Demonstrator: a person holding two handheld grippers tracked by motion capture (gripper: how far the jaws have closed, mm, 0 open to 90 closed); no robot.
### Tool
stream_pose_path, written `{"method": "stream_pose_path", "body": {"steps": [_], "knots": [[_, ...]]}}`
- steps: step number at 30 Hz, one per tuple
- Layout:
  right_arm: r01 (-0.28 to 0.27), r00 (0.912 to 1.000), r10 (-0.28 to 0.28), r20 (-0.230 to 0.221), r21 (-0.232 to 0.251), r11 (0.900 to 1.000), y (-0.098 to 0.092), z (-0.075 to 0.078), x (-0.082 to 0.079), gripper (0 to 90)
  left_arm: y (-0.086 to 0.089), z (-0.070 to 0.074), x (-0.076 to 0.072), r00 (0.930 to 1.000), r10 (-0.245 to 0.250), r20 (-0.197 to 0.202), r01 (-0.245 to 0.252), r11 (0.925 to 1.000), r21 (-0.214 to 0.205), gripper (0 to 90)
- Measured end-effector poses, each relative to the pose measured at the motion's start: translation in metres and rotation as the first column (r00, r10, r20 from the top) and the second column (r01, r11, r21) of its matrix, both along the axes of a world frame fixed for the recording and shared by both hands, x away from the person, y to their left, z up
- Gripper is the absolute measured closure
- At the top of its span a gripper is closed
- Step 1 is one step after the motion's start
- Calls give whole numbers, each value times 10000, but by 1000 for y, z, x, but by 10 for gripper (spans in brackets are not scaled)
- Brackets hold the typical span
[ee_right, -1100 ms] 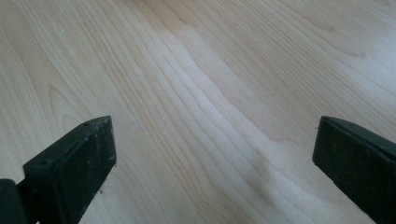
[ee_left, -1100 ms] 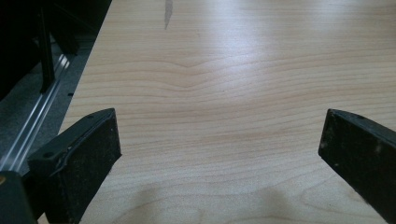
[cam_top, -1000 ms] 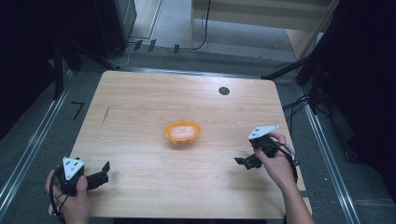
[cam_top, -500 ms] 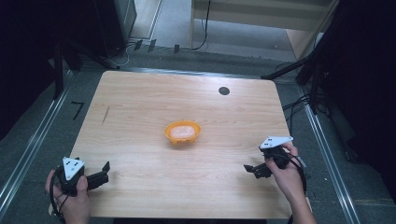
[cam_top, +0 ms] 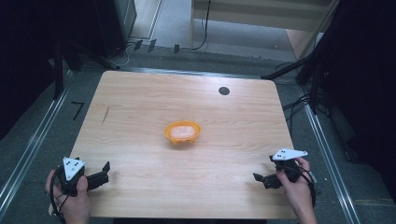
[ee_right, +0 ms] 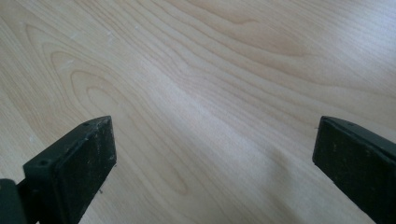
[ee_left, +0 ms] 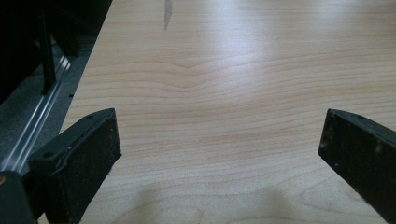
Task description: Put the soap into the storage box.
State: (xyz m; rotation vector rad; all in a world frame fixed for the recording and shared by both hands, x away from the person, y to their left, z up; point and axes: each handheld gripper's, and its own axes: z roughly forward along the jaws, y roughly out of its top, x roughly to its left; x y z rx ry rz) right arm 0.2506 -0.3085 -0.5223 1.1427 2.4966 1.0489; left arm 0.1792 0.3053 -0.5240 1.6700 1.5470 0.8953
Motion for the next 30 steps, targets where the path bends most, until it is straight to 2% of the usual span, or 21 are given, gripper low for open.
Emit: {"method": "stream_pose_path", "body": {"steps": [8, 10, 30], "knots": [[472, 9988, -475, 126, 246, 9986, -10, -10, -15, 0, 0, 0, 0, 10000, 0, -12, 0, 10000, 20, 0], [583, 9978, -593, 280, 376, 9976, -14, -12, -21, 0, 0, 0, 0, 10000, 1, -11, -1, 10000, 22, 0], [1296, 9878, -1378, 721, 1083, 9856, -47, -21, -50, 0, 0, 0, 0, 10000, -21, -10, 21, 10000, 58, 0]]}}
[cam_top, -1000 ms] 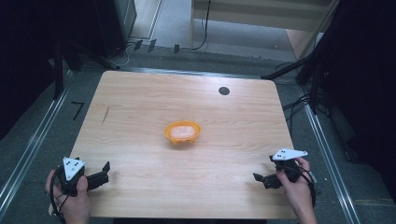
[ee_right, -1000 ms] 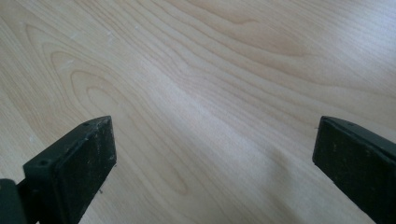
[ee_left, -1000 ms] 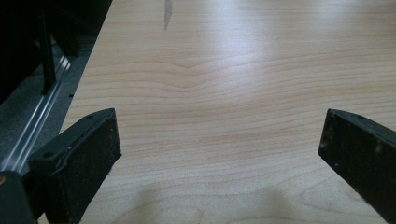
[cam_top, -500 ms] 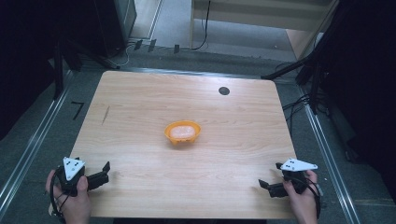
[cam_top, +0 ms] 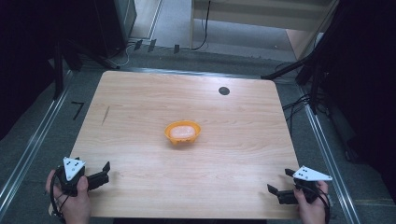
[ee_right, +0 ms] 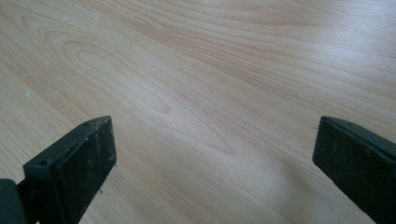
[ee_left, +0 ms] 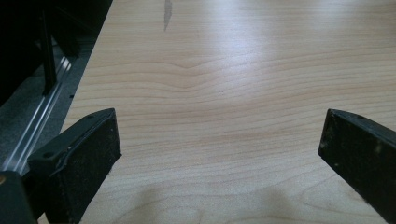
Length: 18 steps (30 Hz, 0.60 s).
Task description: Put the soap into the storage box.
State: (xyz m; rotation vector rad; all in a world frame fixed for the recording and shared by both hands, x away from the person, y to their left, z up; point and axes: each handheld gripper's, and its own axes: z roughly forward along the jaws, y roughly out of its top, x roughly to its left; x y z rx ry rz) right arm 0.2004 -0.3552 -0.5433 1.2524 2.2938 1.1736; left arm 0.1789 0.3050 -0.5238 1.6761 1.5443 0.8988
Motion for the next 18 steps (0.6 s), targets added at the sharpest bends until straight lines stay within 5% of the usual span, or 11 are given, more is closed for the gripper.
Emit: {"method": "stream_pose_path", "body": {"steps": [18], "knots": [[723, 9971, -737, 205, 636, 9954, -29, -9, -24, 0, 0, 0, 0, 10000, 21, -16, -21, 10000, -59, 0]]}}
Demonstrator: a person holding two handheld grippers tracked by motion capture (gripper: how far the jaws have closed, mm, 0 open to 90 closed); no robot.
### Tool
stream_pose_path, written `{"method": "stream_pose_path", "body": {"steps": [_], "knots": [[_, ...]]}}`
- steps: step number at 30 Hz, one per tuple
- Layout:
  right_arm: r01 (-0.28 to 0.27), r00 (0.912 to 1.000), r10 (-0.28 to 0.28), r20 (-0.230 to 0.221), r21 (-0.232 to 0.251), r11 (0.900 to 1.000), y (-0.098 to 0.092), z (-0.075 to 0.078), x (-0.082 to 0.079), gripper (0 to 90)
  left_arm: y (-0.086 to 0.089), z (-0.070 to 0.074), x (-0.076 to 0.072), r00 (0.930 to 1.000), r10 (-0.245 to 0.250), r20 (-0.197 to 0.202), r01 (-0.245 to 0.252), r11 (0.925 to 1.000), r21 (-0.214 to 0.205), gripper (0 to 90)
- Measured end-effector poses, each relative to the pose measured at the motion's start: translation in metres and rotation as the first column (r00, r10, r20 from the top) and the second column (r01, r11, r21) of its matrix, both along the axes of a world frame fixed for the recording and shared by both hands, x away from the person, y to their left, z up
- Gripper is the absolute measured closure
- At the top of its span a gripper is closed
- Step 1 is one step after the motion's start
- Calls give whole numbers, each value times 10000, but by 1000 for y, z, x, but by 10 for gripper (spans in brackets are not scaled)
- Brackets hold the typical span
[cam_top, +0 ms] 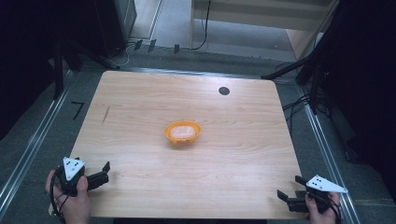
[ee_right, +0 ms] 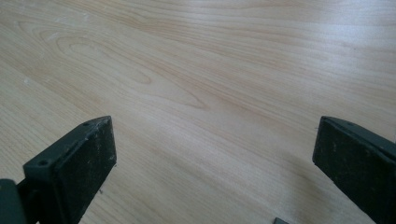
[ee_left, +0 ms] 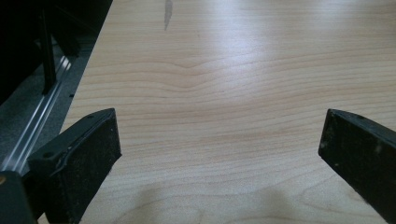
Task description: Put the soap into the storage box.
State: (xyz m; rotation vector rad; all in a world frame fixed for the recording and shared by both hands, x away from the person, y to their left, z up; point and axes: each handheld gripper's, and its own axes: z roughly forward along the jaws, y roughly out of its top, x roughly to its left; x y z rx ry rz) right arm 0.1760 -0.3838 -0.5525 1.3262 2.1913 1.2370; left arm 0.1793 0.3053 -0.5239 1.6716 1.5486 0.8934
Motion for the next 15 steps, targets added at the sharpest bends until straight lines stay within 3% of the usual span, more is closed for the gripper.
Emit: {"method": "stream_pose_path", "body": {"steps": [6, 8, 15], "knots": [[137, 9997, -139, 182, 65, 9999, -1, -2, -3, 0, 0, 0, 1, 10000, 9, -47, -9, 10000, 3, 0], [327, 9991, -334, 266, 289, 9990, -1, -1, -5, 0, 0, 0, 1, 10000, -4, -46, 4, 10000, -3, 0], [282, 9988, -288, 402, 153, 9995, 0, -2, -6, 0, -1, 0, 1, 10000, 2, -73, -1, 9999, 100, 0]]}}
